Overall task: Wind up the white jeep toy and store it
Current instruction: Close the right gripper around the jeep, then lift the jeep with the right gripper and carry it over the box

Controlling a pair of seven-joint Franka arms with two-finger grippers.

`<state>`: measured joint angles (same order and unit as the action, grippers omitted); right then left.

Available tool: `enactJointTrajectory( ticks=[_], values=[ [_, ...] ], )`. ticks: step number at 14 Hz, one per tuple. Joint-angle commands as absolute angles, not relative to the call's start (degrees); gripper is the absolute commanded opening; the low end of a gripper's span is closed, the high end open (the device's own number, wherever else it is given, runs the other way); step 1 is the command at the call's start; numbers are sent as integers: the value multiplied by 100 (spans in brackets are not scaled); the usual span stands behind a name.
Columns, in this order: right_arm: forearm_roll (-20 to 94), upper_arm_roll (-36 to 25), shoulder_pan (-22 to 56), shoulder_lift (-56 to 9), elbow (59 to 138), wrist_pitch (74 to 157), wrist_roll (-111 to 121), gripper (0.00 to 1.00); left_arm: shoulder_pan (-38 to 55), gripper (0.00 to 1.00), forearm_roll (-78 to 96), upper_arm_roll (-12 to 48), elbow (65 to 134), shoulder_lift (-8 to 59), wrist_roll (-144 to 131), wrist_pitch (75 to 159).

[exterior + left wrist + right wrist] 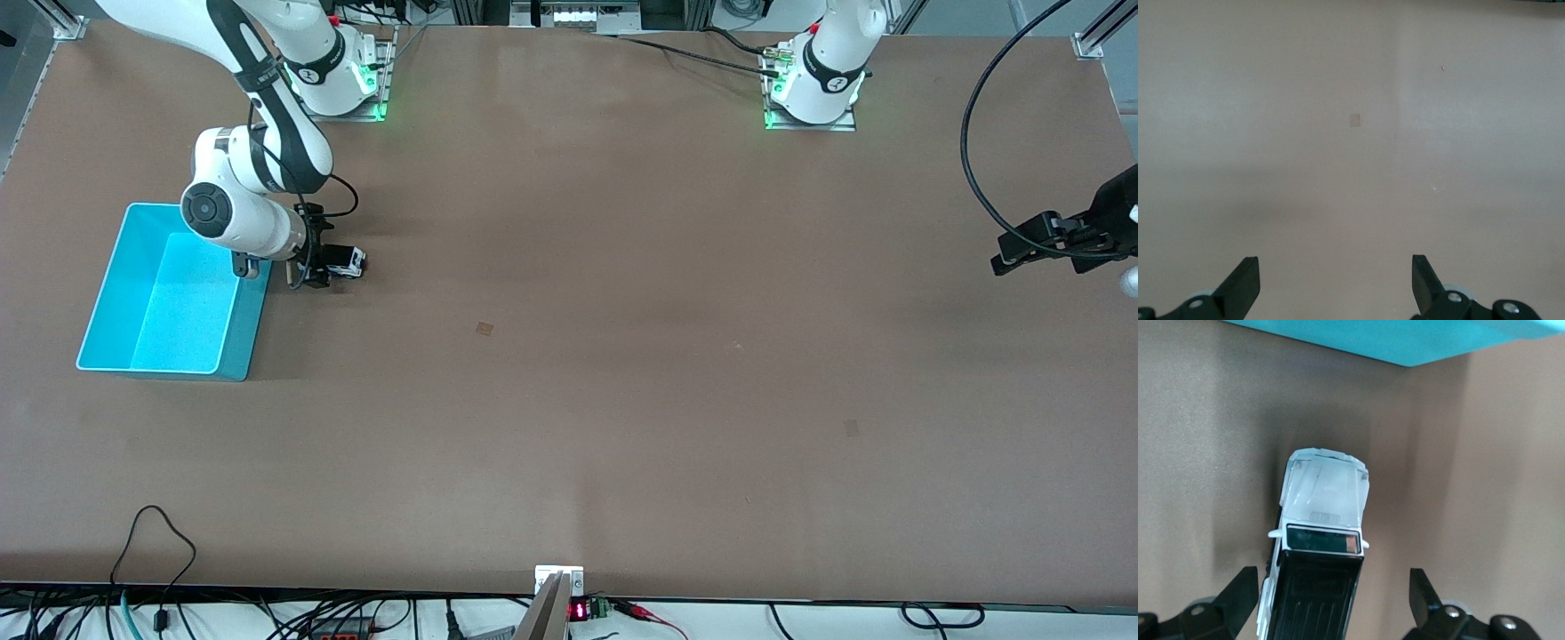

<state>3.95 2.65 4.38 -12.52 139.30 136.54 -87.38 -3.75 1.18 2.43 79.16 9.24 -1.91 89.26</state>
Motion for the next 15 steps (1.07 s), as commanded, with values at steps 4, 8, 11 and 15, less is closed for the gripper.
enactJointTrajectory(
  ticks=[4, 8, 11, 15],
  values=[
    [431, 299, 387, -1344, 13983, 13693, -8526, 100, -396, 100, 193, 194, 7875, 870, -158, 8833],
    [431, 299, 387, -1459, 13983, 13746, -8455, 100, -396, 100, 193, 167, 7875, 870, -158, 8833],
    [431, 299, 387, -1485, 13983, 13772, -8411, 100, -404, 100, 202, 158, 7875, 870, -158, 8842],
    [422, 299, 378, -1477, 13983, 13764, -8096, 82, -440, 100, 211, 149, 7884, 879, -220, 8842]
  ],
)
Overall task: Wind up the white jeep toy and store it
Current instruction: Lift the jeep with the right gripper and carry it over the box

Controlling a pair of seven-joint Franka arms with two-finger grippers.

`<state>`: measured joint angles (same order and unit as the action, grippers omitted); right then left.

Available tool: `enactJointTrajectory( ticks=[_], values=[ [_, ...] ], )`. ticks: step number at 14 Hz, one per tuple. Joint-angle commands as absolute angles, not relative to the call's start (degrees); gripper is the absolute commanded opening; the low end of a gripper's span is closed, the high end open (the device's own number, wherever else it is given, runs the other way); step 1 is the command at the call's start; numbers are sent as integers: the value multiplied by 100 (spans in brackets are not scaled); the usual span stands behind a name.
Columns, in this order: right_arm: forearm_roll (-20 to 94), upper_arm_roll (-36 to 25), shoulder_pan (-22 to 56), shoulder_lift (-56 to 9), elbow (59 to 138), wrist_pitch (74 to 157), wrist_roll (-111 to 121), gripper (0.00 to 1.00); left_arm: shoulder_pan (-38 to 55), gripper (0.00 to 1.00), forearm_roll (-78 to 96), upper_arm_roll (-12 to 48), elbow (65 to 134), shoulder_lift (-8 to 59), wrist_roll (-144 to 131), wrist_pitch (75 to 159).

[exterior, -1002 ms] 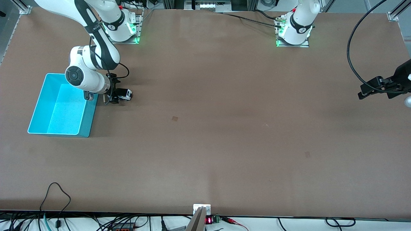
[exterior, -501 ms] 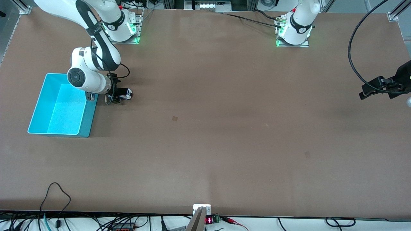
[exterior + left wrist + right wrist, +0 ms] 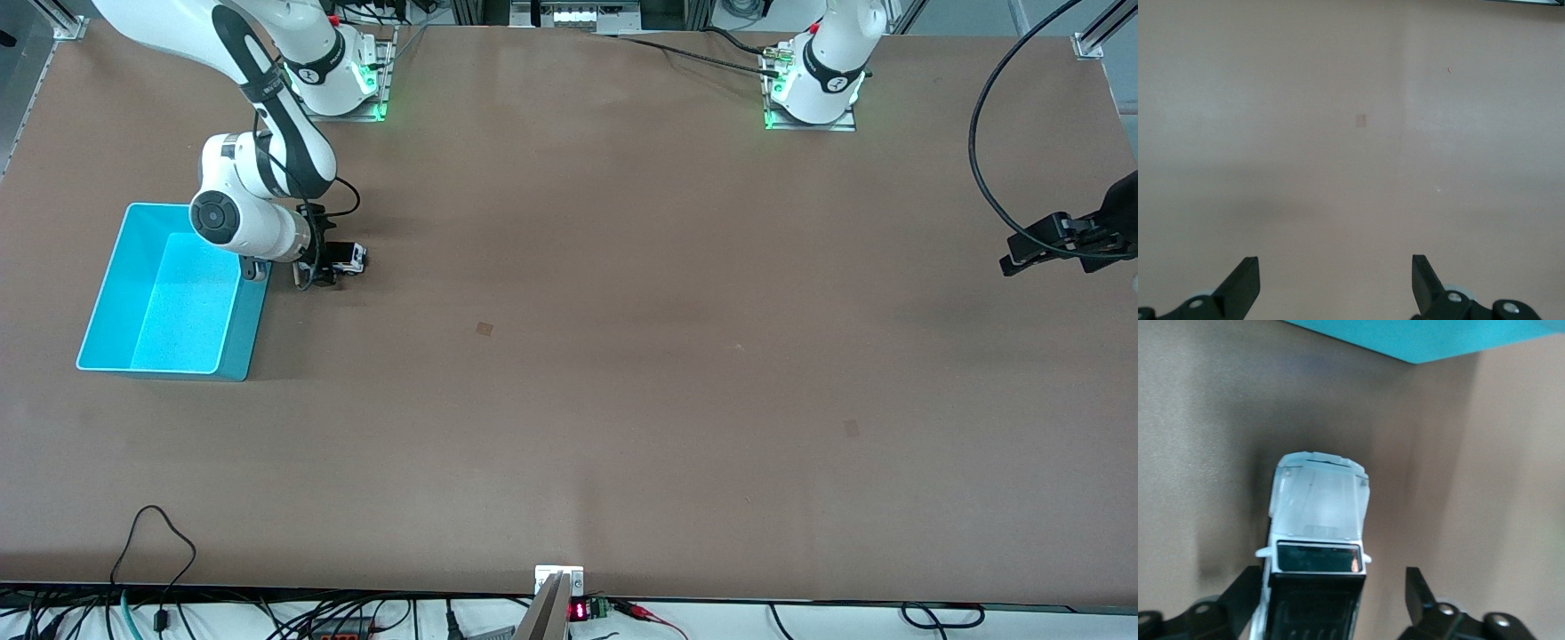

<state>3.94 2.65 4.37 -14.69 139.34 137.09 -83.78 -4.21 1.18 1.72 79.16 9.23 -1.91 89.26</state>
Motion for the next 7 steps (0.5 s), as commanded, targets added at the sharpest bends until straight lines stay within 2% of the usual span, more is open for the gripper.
enactJointTrajectory(
  ticks=[1, 2, 4, 5, 7],
  values=[
    [422, 299, 378, -1485, 13983, 13755, -7999, 70, -448, 100, 211, 149, 7884, 888, -211, 8877],
    [422, 299, 378, -1485, 13983, 13746, -7955, 58, -440, 100, 211, 149, 7884, 905, -194, 8903],
    [431, 299, 378, -1485, 13983, 13746, -7928, 41, -431, 100, 272, 158, 7884, 949, -211, 9008],
    [422, 299, 378, -1485, 13983, 13746, -7919, 35, -413, 100, 238, 184, 7884, 1001, -228, 9044],
    [422, 299, 369, -1477, 13975, 13746, -7875, 29, -413, 100, 202, 211, 7945, 993, -176, 9053]
  ],
)
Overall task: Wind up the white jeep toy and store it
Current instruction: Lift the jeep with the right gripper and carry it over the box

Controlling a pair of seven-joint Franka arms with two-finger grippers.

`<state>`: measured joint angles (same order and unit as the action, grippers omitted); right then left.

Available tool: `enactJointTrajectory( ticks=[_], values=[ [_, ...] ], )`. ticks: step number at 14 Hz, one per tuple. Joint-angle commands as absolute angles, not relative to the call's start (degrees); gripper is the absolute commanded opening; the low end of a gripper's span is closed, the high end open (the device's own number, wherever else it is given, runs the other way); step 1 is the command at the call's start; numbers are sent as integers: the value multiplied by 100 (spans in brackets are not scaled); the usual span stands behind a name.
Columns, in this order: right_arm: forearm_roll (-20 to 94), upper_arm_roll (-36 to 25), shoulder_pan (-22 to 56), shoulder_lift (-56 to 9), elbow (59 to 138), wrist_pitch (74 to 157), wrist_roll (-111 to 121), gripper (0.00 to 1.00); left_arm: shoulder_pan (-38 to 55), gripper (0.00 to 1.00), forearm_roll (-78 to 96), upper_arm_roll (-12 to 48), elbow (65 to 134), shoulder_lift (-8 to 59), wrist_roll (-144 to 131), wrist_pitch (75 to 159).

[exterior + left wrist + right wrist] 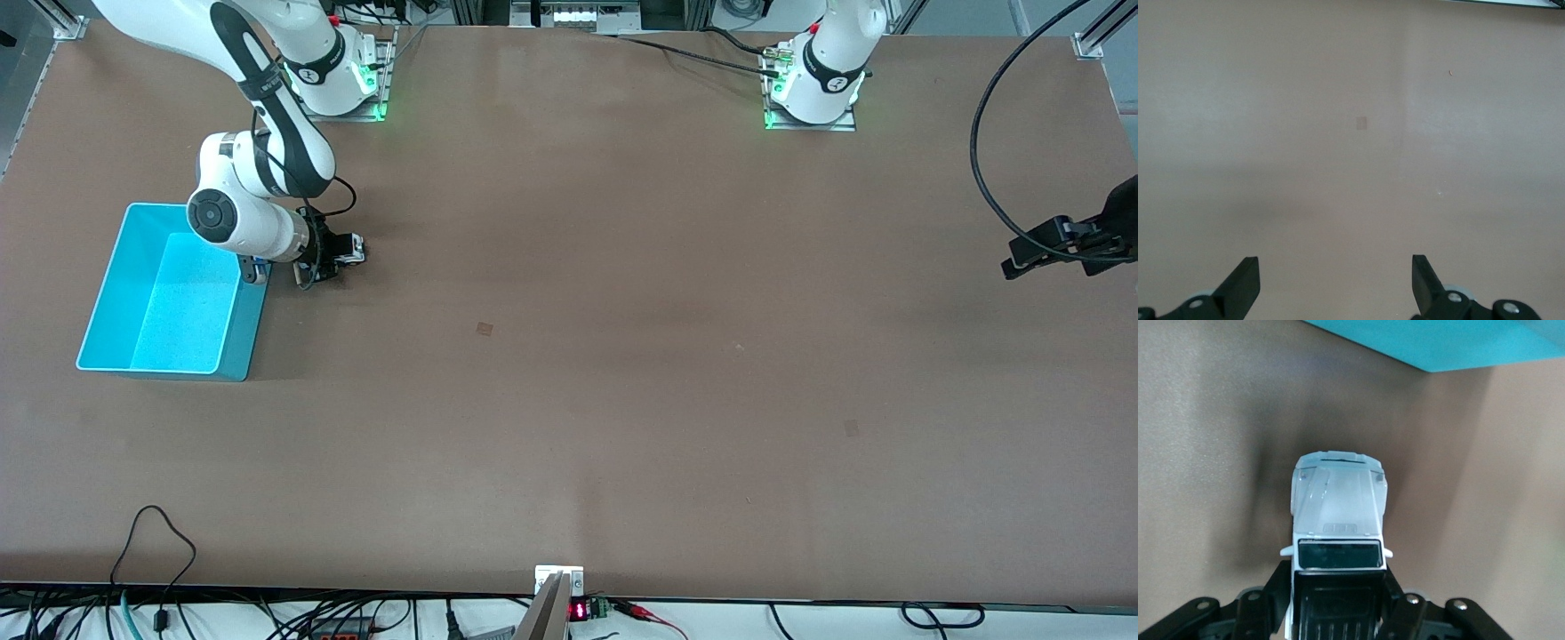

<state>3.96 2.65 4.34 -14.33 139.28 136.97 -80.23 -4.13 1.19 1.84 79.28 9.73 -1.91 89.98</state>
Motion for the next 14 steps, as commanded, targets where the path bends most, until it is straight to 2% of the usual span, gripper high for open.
enactJointTrajectory(
  ticks=[1, 6, 10, 14],
  values=[
    [431, 299, 326, -1477, 13975, 13737, -7788, 27, -413, 100, 211, 220, 7954, 984, -167, 9053],
    [422, 290, 246, -1135, 13800, 13448, -7208, 24, -404, 100, 229, 229, 8033, 958, -167, 9044],
    [343, 290, 168, -450, 13711, 12930, -6050, 24, -422, 100, 202, 229, 8033, 958, -167, 9061],
    [325, 281, -271, 393, 13685, 12569, -4399, 25, -413, 100, 202, 229, 8033, 967, -176, 9062]
  ],
)
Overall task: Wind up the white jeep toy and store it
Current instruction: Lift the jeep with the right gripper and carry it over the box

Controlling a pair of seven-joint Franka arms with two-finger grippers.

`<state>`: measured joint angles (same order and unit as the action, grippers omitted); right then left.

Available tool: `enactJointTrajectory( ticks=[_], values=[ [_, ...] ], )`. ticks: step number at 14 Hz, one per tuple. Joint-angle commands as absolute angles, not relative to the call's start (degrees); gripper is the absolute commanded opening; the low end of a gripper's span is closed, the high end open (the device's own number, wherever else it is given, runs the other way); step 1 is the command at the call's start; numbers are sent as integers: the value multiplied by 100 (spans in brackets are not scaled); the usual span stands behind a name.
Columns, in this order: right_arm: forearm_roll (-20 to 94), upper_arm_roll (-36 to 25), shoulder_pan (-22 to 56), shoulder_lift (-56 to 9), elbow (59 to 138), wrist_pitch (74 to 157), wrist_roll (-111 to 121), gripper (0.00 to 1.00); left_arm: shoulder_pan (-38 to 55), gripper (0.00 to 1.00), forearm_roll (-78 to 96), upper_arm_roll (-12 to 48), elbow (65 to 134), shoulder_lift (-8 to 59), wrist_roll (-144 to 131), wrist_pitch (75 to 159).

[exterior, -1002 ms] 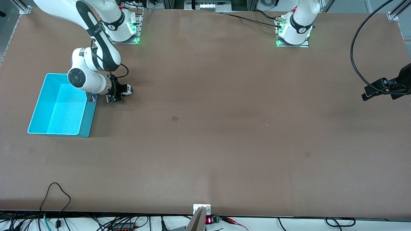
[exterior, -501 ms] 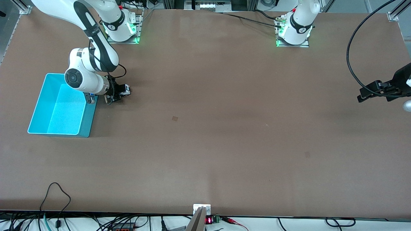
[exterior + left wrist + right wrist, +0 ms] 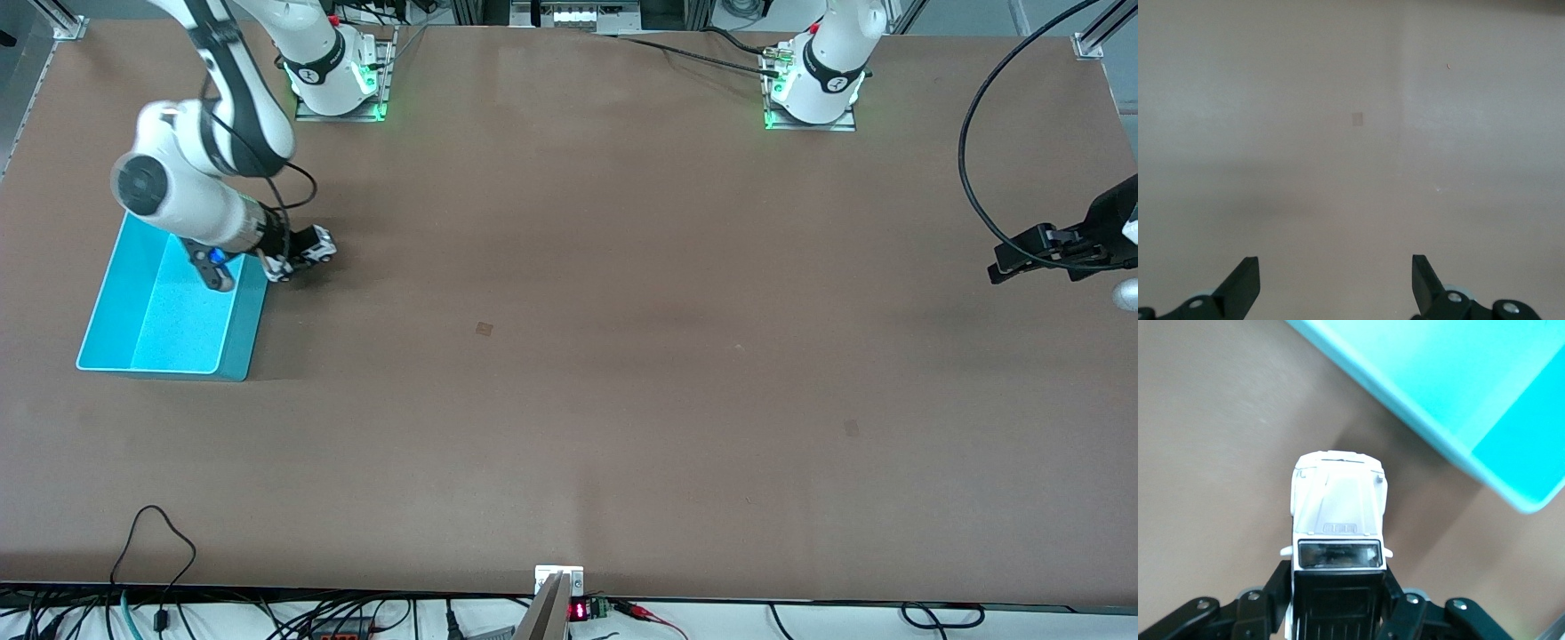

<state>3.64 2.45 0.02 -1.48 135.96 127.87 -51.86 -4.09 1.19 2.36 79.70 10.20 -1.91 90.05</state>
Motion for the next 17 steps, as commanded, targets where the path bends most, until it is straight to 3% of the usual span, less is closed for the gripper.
enactJointTrajectory(
  ticks=[1, 8, 13, 17],
  values=[
    [325, 281, -394, 526, 13658, 12481, -3977, 25, -413, 100, 202, 237, 8033, 967, -167, 9062],
    [36, 281, -1712, 528, 12946, 11602, 98, 26, -413, 100, 202, 229, 8033, 967, -176, 9114],
    [-885, 281, -2056, 229, 12929, 11899, 1308, 26, -378, 100, 202, 229, 8033, 967, -167, 9132],
    [-967, 308, -2022, -271, 12929, 12549, 1415, 26, -378, 100, 193, 229, 8033, 967, -167, 9132]
  ],
)
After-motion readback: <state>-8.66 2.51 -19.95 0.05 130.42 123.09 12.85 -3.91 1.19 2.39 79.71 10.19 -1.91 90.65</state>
